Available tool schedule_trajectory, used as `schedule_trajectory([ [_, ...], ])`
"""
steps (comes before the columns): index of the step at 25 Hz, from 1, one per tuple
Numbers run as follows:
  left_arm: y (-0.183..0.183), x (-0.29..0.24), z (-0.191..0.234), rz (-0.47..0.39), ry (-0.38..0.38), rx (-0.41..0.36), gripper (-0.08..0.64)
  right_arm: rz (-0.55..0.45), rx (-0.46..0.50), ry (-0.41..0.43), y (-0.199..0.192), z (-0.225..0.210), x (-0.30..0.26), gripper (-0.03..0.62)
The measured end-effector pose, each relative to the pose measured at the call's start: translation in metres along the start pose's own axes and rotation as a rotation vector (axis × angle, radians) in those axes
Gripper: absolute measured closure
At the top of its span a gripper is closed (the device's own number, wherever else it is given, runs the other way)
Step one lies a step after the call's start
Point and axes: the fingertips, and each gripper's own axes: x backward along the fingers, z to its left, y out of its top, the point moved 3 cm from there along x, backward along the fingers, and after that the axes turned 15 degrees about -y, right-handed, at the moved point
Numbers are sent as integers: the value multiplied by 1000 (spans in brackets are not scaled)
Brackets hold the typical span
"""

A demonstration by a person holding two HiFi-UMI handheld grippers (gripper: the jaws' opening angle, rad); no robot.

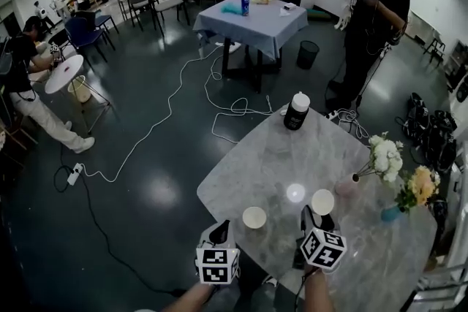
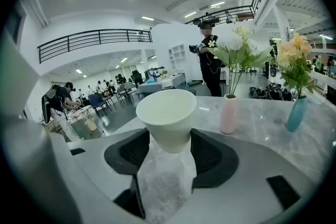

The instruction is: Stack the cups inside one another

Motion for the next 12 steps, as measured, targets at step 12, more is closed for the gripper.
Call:
schedule_trajectory([
  [12,18,-12,-86,0,-181,-99,565,-27,-33,-53,3,-50,64,368],
])
